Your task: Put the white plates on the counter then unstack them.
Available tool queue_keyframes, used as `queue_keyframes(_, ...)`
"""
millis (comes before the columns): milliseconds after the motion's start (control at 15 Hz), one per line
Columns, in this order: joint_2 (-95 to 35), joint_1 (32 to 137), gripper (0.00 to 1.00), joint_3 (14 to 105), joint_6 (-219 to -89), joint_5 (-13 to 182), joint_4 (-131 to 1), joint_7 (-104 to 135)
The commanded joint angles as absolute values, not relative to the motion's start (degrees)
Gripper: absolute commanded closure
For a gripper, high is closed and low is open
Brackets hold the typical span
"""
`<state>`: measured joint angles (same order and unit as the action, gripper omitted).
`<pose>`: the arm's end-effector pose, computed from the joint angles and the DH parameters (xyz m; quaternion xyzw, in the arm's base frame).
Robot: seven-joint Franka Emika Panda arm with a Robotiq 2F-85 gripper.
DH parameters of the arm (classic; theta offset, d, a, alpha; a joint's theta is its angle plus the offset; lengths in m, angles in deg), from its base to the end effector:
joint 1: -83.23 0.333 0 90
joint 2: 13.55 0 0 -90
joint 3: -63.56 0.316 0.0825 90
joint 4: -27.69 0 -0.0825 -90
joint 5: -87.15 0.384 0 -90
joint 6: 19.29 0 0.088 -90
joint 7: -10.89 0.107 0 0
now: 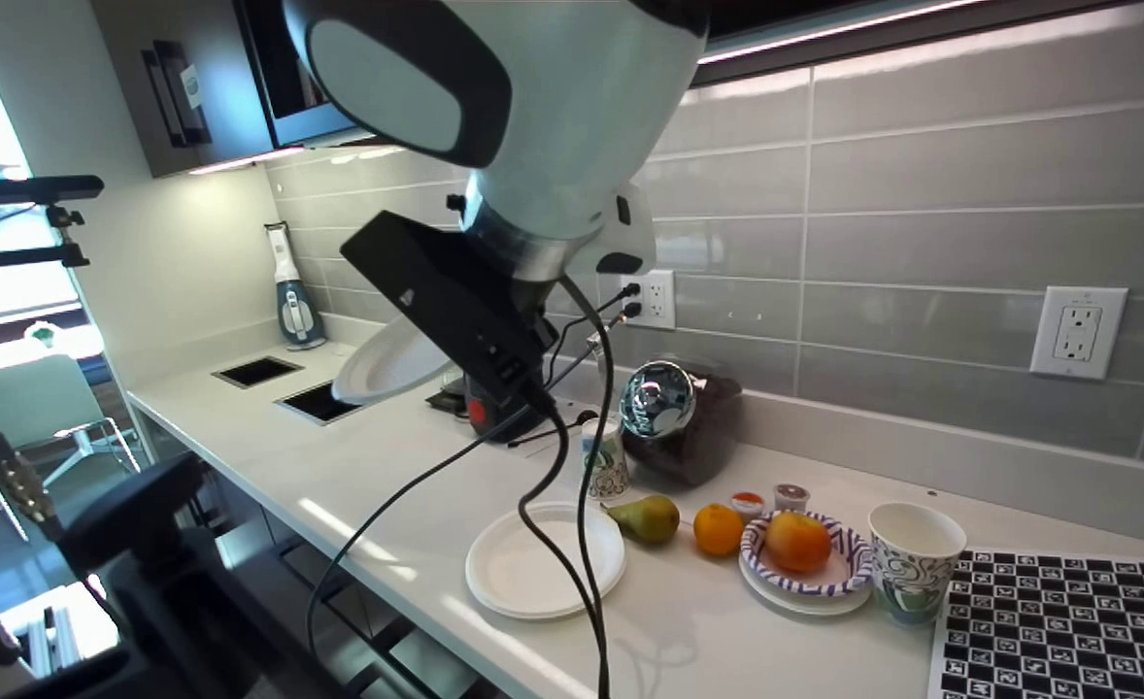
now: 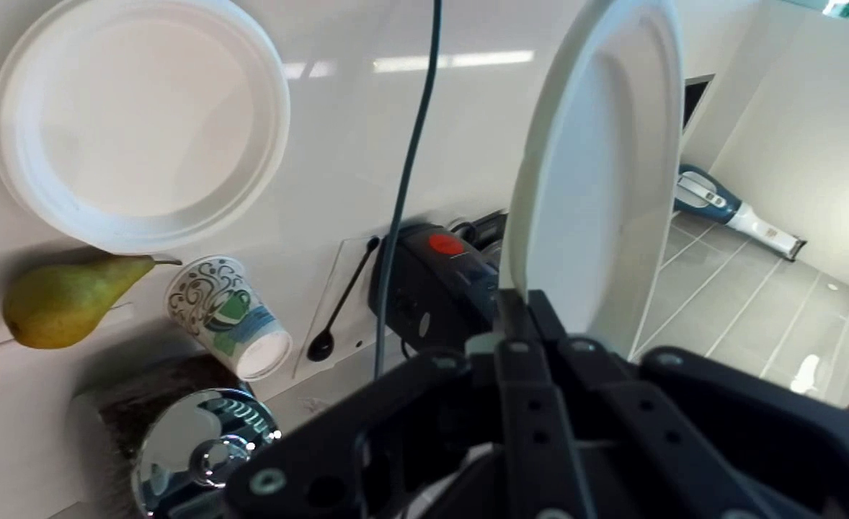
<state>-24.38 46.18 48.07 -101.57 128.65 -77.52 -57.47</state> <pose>0.4005 -0.3827 0.4218 -0.9040 -0.0652 -0.1522 0.3941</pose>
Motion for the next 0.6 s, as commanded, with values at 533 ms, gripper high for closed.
queue_keyframes(533, -17.11, 47.37, 0.99, 41.20, -80.75, 133.16, -65.73, -56.81)
